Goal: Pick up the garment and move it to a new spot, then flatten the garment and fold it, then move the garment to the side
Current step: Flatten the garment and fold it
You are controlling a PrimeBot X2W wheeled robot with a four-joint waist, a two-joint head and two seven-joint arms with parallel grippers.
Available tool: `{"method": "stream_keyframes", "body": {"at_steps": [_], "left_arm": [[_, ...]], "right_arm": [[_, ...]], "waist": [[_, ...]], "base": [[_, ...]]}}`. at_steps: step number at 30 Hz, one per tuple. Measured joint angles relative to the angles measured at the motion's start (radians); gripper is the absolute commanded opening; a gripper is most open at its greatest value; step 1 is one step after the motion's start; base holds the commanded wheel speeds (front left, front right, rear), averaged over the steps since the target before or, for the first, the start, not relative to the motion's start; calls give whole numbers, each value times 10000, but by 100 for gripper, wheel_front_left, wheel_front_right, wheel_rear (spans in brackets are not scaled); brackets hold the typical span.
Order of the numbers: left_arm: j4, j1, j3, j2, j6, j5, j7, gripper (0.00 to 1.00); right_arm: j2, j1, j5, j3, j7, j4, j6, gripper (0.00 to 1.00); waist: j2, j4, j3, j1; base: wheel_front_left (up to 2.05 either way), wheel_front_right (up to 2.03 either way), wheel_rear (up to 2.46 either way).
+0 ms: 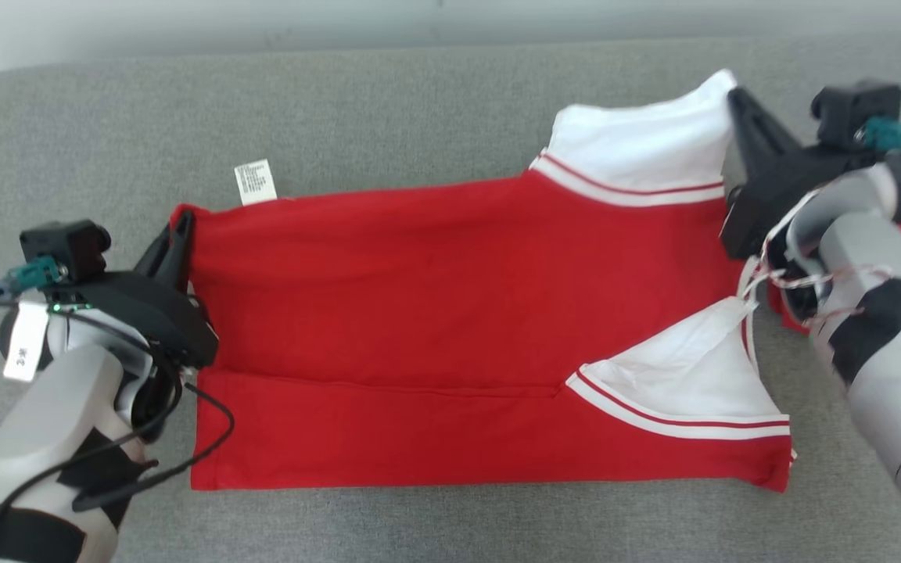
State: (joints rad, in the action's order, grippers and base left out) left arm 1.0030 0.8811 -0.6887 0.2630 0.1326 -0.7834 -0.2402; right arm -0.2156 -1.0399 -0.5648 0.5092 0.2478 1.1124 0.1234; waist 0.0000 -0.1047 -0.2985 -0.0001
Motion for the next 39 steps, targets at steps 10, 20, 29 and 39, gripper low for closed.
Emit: {"method": "stream_keyframes", "body": {"at_steps": [10, 20, 29, 39], "left_arm": [[-591, -897, -238, 111, 0, -19, -86, 0], [-855, -1735, -111, 399, 0, -84, -102, 0], [-1099, -2447, -176, 203, 0, -98, -102, 0], [-1147, -2708, -119, 219, 0, -77, -102, 0]], "right_arm": [[-422, 1814, -892, 224, 33, -1547, 0, 0], [-809, 3199, -1822, 46, 38, -2778, 0, 0], [-1012, 4220, -2274, 144, 46, -3542, 0, 0], [-1250, 4918, -2596, 328, 46, -4174, 0, 0]], "waist": [[0, 183, 649, -1], [0, 276, 1157, -1], [-1, 312, 1443, -1], [0, 333, 1625, 0]], "base": [[0, 0, 0], [0, 0, 0], [0, 0, 0], [0, 0, 0]]}}
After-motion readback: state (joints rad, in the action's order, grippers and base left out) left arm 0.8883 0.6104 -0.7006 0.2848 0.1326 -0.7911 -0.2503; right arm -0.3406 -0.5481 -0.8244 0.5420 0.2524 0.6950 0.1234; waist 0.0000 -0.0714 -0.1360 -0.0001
